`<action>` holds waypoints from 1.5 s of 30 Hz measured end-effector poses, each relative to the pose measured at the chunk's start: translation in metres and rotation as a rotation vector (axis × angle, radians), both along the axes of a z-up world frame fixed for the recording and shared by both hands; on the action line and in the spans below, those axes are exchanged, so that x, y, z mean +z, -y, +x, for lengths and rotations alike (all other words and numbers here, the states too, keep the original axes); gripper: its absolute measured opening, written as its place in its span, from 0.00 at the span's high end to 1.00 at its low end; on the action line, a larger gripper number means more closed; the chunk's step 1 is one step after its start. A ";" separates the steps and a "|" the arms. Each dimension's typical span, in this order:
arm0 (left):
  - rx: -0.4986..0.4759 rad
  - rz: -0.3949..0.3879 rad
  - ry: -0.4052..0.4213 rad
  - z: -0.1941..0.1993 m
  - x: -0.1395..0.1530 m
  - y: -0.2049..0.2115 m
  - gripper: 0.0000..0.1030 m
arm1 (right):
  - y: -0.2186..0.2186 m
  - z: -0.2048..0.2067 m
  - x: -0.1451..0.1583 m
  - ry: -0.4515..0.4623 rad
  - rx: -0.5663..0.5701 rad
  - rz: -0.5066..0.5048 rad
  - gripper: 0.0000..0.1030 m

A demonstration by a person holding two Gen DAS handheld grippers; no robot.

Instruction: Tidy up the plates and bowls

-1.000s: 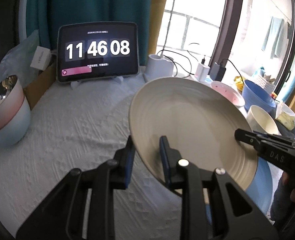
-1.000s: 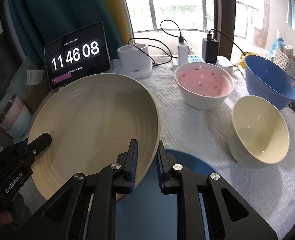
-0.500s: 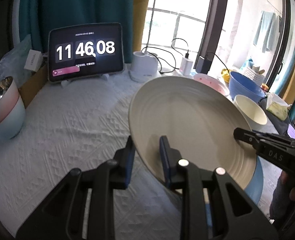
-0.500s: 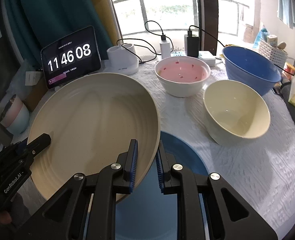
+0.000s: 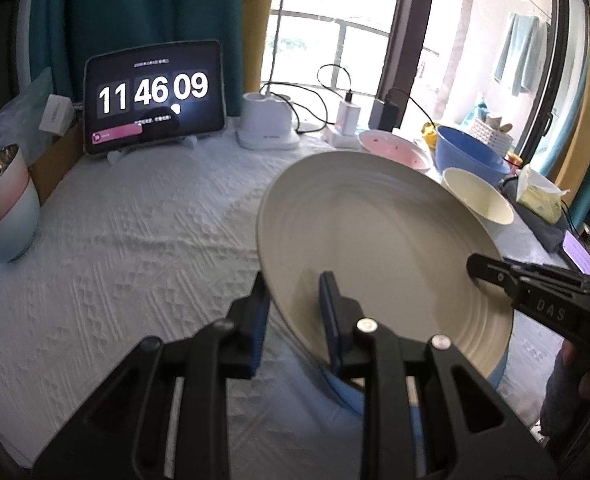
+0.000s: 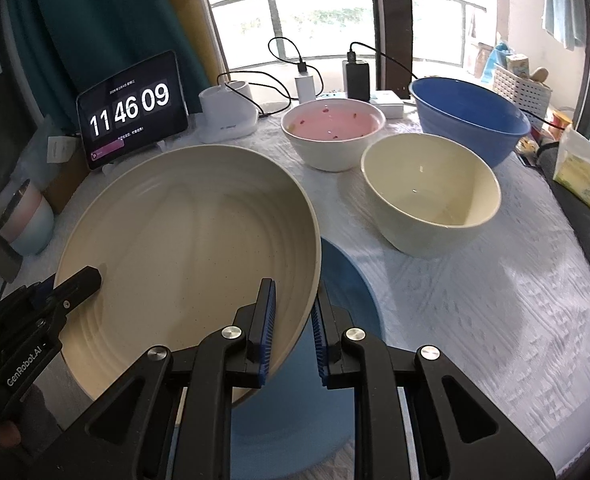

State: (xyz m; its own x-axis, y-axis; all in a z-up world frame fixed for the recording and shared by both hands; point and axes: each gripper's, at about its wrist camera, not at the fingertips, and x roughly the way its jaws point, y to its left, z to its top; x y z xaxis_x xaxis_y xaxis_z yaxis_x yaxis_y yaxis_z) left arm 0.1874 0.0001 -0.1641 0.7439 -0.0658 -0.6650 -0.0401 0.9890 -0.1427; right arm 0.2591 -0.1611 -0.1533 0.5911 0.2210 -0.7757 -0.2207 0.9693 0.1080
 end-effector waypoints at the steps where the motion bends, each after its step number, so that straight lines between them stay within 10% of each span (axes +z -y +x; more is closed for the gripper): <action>1: -0.004 0.001 -0.001 -0.001 0.000 0.002 0.75 | 0.002 -0.002 0.000 0.000 -0.003 0.000 0.81; 45: -0.074 0.146 -0.089 -0.013 -0.019 0.040 0.64 | 0.040 -0.032 -0.030 -0.041 -0.073 -0.003 0.80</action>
State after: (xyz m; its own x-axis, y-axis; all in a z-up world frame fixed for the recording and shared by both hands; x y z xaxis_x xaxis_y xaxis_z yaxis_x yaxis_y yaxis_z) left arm 0.1742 -0.0399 -0.1827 0.6785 -0.0166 -0.7345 0.0277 0.9996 0.0030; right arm 0.2266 -0.2012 -0.1837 0.5733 0.1762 -0.8002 -0.1452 0.9830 0.1124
